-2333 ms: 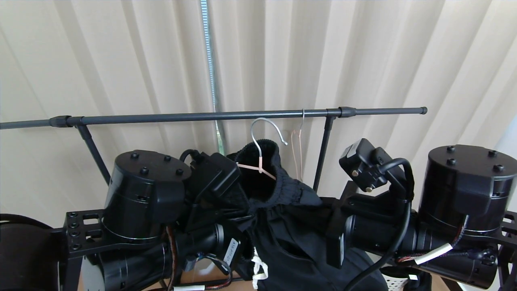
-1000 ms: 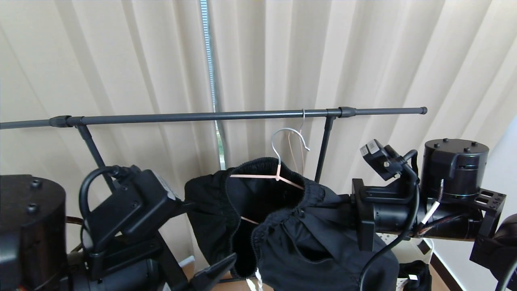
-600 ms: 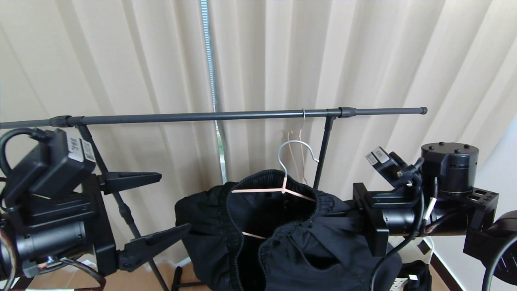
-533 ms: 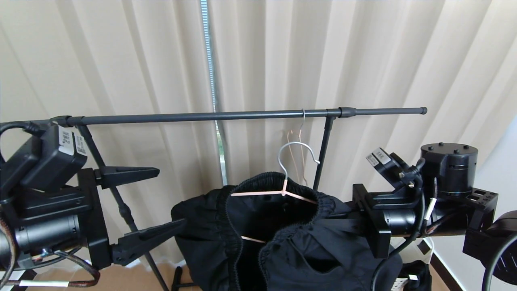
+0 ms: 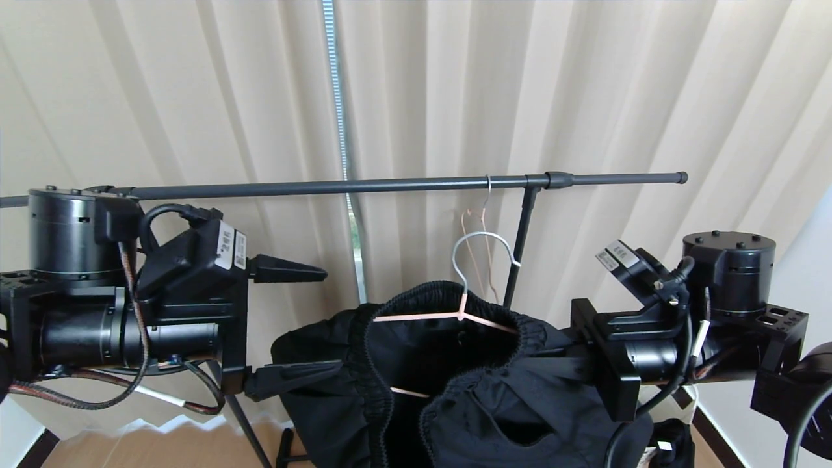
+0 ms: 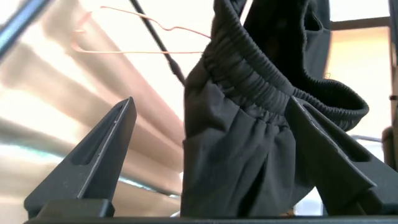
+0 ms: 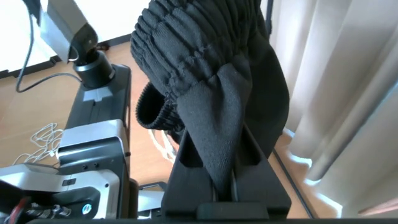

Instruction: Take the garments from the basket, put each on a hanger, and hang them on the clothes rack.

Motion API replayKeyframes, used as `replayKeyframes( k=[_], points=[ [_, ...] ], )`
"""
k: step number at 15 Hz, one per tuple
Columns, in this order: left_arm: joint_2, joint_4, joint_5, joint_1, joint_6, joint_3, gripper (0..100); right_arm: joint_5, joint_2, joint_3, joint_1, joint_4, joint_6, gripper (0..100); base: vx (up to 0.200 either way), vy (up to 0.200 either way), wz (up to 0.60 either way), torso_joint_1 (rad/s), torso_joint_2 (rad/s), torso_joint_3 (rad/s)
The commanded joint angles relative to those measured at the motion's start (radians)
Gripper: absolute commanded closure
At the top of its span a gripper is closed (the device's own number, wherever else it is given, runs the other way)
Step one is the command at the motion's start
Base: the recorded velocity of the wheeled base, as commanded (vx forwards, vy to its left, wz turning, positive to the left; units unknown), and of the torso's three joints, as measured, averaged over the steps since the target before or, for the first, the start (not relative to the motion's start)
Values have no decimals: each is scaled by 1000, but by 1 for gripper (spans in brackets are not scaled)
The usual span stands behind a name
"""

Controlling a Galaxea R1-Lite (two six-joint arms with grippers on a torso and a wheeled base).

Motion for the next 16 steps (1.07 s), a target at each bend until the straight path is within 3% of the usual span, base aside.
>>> replayKeyframes(
  k=[1, 5, 8, 10, 16],
  points=[
    [67, -2, -1, -19, 12, -16, 0, 7, -17, 8, 0, 0, -1, 100, 0, 0, 0, 0, 0, 0],
    [121, -2, 3, -80, 18, -32, 0, 16, -26, 16, 10, -2, -1, 100, 0, 0, 0, 0, 0, 0],
    [149, -2, 17, -83, 15, -47, 0, 45, -49, 22, 23, -2, -1, 100, 0, 0, 0, 0, 0, 0],
    [158, -1, 66, -86, 9, -70, 0, 53, -54, 27, 40, -2, -2, 100, 0, 0, 0, 0, 0, 0],
    [158, -1, 72, -120, 1, -67, 0, 54, -52, 24, 74, -2, -36, 100, 0, 0, 0, 0, 0, 0]
  ],
)
